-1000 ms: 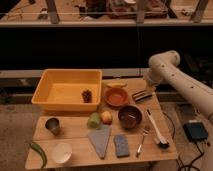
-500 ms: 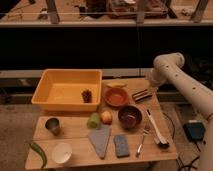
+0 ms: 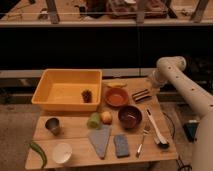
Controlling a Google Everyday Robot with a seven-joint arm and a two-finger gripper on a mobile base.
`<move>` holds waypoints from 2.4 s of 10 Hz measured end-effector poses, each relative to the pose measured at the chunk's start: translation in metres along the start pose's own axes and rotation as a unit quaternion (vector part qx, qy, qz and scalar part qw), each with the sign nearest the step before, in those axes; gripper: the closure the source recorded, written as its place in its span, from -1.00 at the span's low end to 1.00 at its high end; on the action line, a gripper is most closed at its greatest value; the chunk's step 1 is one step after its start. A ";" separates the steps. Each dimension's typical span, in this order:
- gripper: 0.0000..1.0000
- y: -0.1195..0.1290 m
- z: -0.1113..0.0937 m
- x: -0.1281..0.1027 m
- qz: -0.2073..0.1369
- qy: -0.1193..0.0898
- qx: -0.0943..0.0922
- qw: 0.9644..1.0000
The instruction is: Wipe red bowl with eraser
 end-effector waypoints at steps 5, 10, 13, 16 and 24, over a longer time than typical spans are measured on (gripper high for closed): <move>-0.30 0.006 0.033 -0.003 -0.016 -0.034 -0.026 0.999; -0.30 0.019 0.055 0.004 -0.041 -0.035 -0.034 0.998; -0.30 0.025 0.065 0.005 -0.064 -0.034 -0.032 0.997; -0.30 0.026 0.072 0.006 -0.077 -0.028 -0.036 0.996; 0.66 0.024 0.083 0.000 -0.098 -0.042 -0.073 0.992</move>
